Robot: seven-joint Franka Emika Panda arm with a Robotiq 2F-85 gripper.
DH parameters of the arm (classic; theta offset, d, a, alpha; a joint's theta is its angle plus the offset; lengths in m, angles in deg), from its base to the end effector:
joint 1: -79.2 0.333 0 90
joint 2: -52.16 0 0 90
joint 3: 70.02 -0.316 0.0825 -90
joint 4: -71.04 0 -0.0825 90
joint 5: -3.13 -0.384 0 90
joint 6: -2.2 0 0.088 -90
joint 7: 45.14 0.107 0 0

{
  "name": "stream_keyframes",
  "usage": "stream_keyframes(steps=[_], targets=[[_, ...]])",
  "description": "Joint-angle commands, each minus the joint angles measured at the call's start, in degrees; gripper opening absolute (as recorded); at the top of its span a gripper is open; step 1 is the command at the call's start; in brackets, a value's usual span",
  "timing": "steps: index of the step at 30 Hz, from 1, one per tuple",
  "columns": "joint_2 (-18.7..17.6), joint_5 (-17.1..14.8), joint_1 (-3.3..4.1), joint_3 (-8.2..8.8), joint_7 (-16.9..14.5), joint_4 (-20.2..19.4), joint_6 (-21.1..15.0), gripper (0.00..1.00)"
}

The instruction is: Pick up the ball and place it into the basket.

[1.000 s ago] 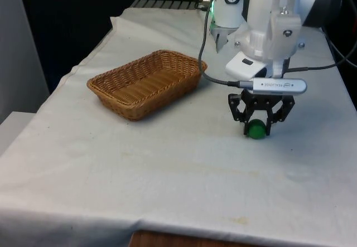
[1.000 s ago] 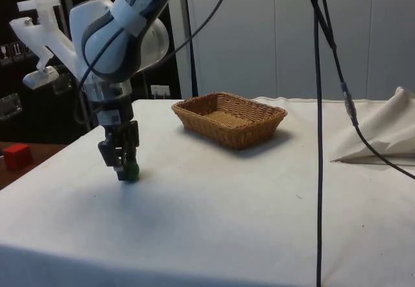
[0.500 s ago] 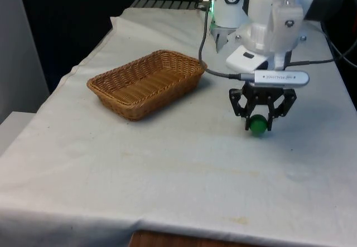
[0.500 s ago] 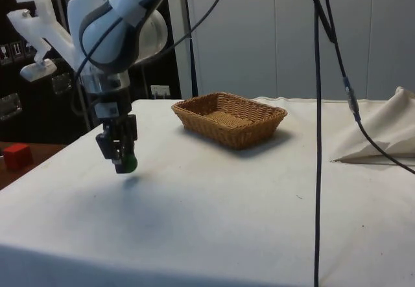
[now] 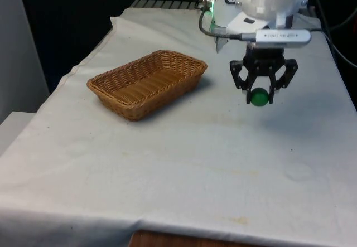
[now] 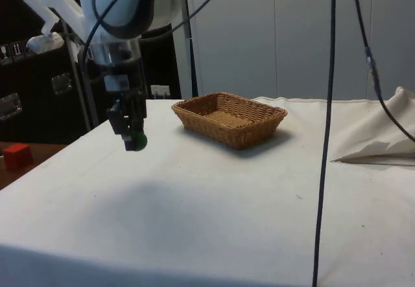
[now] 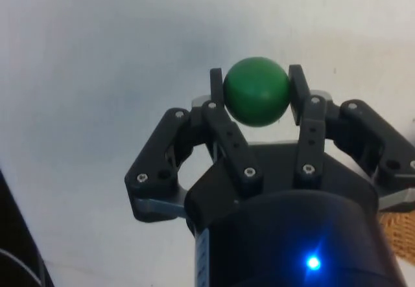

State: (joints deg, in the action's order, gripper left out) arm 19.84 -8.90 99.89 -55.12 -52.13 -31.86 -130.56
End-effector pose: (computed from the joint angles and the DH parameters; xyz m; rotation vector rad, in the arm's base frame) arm 0.6477 0.0824 0.2414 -3.1219 -0.1810 0.0275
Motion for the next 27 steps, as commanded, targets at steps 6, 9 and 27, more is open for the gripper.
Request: stream_keyframes(steps=[6,9,27], targets=[[5.39,1.38,0.46,0.4,0.46,-4.81,-0.23,0.0],[6.65,1.78,0.46,0.4,0.46,-5.96,-0.17,0.0],[17.82,5.21,0.17,1.09,0.8,-14.21,1.32,0.0]])
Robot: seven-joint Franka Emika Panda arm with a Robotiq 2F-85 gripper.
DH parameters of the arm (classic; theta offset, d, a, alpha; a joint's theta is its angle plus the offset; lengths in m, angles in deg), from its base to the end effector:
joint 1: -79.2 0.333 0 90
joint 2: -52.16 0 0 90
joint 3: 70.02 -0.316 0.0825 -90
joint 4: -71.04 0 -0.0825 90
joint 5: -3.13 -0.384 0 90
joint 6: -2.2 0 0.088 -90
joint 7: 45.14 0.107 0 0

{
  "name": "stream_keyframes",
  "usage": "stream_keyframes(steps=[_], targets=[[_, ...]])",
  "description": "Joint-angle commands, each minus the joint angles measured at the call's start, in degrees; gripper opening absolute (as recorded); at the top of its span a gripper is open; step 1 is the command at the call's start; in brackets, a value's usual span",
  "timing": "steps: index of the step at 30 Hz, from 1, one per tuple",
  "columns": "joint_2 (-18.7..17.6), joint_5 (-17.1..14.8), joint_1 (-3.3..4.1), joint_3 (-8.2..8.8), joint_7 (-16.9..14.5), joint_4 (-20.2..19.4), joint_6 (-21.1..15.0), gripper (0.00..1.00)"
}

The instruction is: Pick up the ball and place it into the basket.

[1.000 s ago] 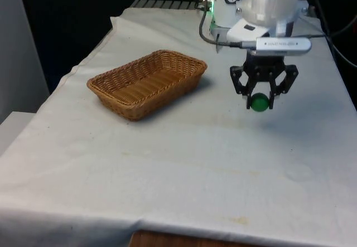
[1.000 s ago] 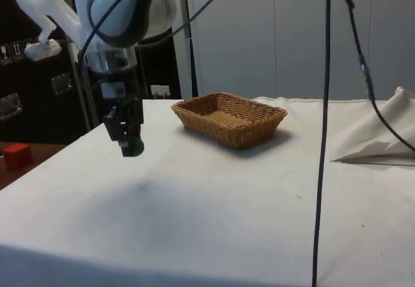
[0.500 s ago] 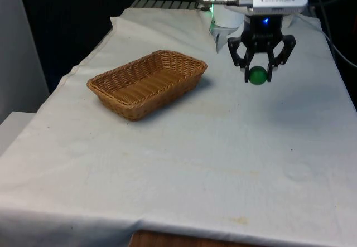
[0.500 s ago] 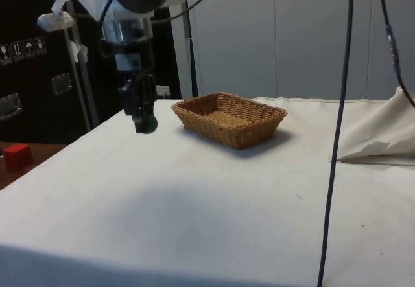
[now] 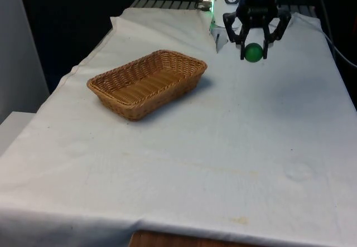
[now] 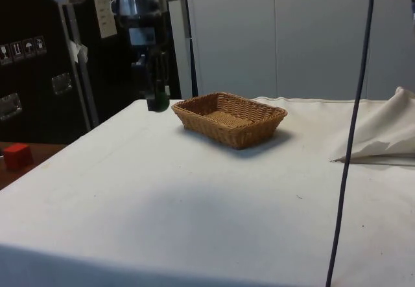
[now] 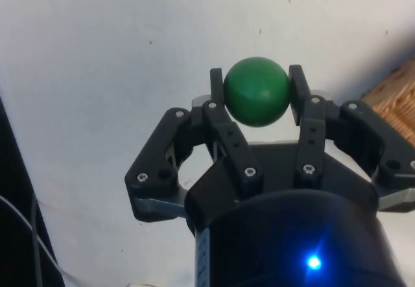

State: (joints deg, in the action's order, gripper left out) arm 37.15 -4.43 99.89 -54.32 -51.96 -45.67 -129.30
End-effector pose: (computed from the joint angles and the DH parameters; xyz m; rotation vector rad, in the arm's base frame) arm 0.5880 0.0587 0.3210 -3.1063 -0.1993 -0.0138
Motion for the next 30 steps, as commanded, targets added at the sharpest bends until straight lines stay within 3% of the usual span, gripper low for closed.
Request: stream_keyframes(steps=[1,12,30], targets=[[0.97,0.97,0.17,0.29,0.69,-0.74,0.06,0.0],[2.92,1.15,-0.4,1.03,-0.52,-3.04,-0.17,0.0],[4.07,0.8,-1.49,6.13,-6.76,-5.44,-1.26,0.0]])
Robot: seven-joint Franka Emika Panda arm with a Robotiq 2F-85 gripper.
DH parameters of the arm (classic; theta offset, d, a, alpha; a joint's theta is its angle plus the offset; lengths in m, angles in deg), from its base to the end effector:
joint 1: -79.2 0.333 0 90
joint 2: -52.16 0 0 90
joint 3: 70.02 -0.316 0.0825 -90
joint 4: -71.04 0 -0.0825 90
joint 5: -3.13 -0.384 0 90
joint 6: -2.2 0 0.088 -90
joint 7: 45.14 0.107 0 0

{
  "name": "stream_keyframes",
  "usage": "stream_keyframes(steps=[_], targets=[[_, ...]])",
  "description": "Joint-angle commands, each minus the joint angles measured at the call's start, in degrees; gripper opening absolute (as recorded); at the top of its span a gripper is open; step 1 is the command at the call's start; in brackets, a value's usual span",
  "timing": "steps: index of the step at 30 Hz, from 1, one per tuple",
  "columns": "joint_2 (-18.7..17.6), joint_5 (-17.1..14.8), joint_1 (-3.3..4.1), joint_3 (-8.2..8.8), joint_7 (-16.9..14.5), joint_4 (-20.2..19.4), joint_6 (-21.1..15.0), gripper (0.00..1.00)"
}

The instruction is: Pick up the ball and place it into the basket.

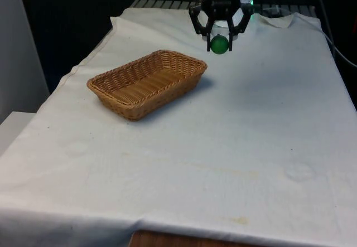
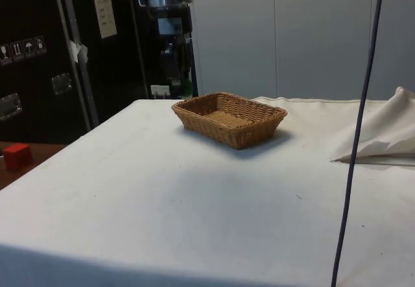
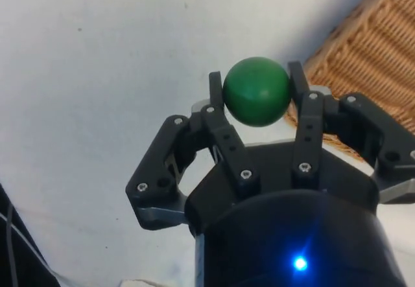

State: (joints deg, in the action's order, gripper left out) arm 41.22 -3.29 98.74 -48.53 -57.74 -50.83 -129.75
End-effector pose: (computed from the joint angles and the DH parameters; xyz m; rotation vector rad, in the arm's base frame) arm 0.5652 -0.0139 0.3262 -3.1227 -0.1830 -0.0036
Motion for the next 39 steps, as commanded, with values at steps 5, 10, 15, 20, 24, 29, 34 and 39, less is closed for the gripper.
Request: stream_keyframes(steps=[5,10,15,20,24,29,34,39], targets=[[-0.46,-0.63,-0.69,2.01,-2.98,-0.29,-1.03,0.0],[-1.15,-1.03,-1.03,3.5,-5.04,-0.23,-1.49,0.0],[-1.83,-1.72,-1.38,5.04,-7.28,-0.17,-2.01,0.0],[-2.81,-2.86,-1.83,6.36,-9.63,-0.11,-2.86,0.0],[-3.84,-3.84,-1.6,7.91,-11.46,0.0,-3.21,0.0],[-5.67,-7.62,-2.58,8.77,-15.87,0.0,-4.58,0.0],[-8.02,-11.92,-2.98,10.31,-20.63,0.69,-4.7,0.0],[-9.8,-15.07,-3.44,11.52,-24.35,1.32,-4.41,0.0]])
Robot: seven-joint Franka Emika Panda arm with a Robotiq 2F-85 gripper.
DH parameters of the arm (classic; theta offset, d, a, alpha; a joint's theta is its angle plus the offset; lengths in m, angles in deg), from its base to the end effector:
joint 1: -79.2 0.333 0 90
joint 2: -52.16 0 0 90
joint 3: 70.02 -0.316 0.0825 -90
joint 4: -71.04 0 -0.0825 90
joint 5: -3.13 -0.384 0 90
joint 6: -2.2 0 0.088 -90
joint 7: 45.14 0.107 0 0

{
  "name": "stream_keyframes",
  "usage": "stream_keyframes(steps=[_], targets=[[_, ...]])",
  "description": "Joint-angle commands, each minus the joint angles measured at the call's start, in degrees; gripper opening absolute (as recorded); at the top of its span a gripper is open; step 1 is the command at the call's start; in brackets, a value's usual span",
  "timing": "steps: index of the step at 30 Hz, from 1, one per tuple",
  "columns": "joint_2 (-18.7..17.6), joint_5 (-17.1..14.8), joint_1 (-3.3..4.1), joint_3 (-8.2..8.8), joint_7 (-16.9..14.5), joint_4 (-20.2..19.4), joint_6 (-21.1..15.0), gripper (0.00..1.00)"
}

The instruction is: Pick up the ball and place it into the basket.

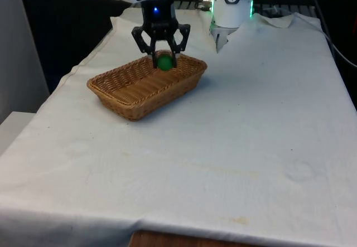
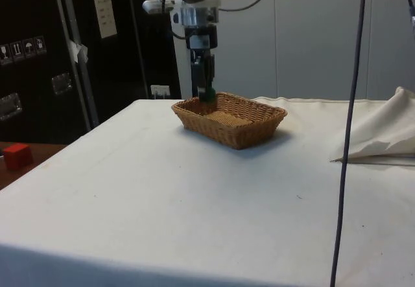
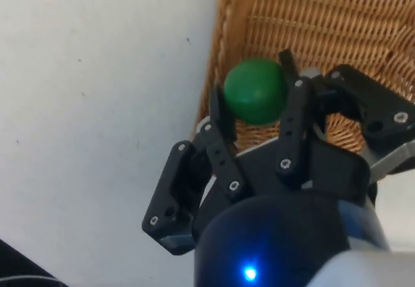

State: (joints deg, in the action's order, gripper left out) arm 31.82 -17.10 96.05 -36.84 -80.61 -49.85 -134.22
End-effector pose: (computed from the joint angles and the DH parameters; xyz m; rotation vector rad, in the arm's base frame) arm 0.5545 -0.1539 0.2708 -3.0910 -0.1588 -0.0258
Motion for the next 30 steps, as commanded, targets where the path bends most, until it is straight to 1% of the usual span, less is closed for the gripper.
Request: stream_keyframes(steps=[1,2,4,5,6,8,12,13,14,16,19,20,21,27,28,29,30], targets=[[-0.4,-1.26,-0.74,-0.17,-1.49,0.34,0.06,0.0],[-0.97,-2.29,-0.8,0.4,-2.75,0.69,0.29,0.0],[-1.49,-3.09,-0.92,1.03,-3.84,1.03,0.52,0.0],[-1.55,-2.75,-0.34,1.38,-3.32,0.8,0.17,0.0],[-1.72,-3.44,-0.97,1.32,-4.35,1.2,0.69,0.0],[-2.29,-4.35,-1.2,2.12,-5.79,1.6,0.92,0.0],[-3.21,-5.79,-1.49,3.09,-7.73,2.18,1.15,0.0],[-3.09,-5.44,-0.8,3.61,-7.33,1.78,0.57,0.0],[-3.72,-6.47,-1.66,3.55,-8.71,2.46,1.15,0.0],[-4.24,-7.16,-1.83,4.07,-9.68,2.75,1.2,0.0],[-5.21,-8.25,-1.78,4.58,-10.77,2.98,0.86,0.0],[-5.1,-7.91,-1.32,5.1,-10.54,2.69,0.69,0.0],[-5.56,-8.54,-1.78,4.7,-11.0,3.04,0.69,0.0],[-8.31,-10.14,-1.55,4.47,-11.52,2.86,-1.72,0.0],[-8.42,-9.85,-1.26,4.81,-11.23,2.86,-1.2,0.0],[-9.05,-10.54,-1.43,4.47,-11.63,2.86,-2.35,0.0],[-9.45,-10.66,-1.38,4.47,-11.57,2.86,-2.75,0.0]])
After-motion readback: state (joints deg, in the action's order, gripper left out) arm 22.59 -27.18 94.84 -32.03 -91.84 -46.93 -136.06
